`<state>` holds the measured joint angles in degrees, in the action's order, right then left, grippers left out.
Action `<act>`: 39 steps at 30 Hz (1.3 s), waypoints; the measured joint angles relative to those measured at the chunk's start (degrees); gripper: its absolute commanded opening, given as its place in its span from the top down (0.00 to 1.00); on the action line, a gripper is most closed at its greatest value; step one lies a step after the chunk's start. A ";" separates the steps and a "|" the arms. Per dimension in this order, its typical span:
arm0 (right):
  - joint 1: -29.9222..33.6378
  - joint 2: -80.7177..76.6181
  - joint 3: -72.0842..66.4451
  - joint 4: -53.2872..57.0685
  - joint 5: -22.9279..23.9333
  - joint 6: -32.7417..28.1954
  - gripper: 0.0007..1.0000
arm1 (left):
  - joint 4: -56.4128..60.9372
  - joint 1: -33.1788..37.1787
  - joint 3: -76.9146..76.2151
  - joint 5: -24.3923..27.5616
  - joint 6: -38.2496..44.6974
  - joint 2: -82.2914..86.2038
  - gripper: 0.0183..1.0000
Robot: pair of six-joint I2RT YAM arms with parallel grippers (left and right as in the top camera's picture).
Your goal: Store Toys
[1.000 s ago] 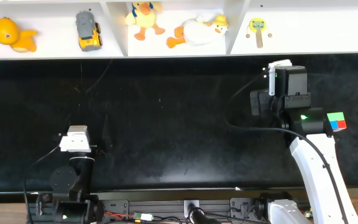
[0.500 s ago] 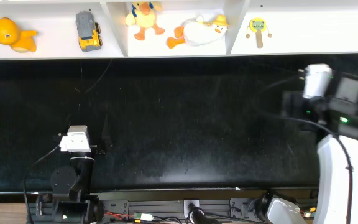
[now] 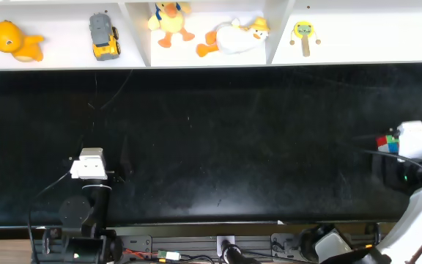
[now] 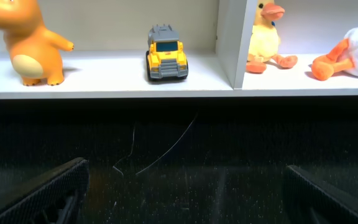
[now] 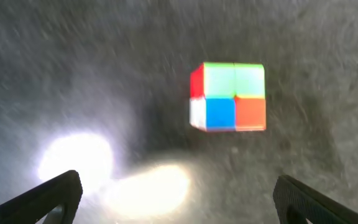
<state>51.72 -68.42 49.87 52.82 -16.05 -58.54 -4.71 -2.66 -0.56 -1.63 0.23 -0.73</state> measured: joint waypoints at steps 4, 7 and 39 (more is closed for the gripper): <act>4.35 -1.25 -0.48 -3.56 -0.33 -6.16 0.00 | 0.00 0.00 0.00 0.00 0.02 0.00 0.00; 5.57 -3.52 -0.48 -6.58 -0.55 -8.20 0.00 | 0.00 0.00 0.00 0.00 0.02 0.00 0.00; 7.28 -18.43 -0.50 -19.04 -14.64 2.82 0.00 | 0.00 0.00 0.00 0.00 0.02 -0.02 0.00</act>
<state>59.00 -86.85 49.36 33.78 -30.70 -55.72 -4.71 -2.66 -0.56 -1.63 0.25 -0.75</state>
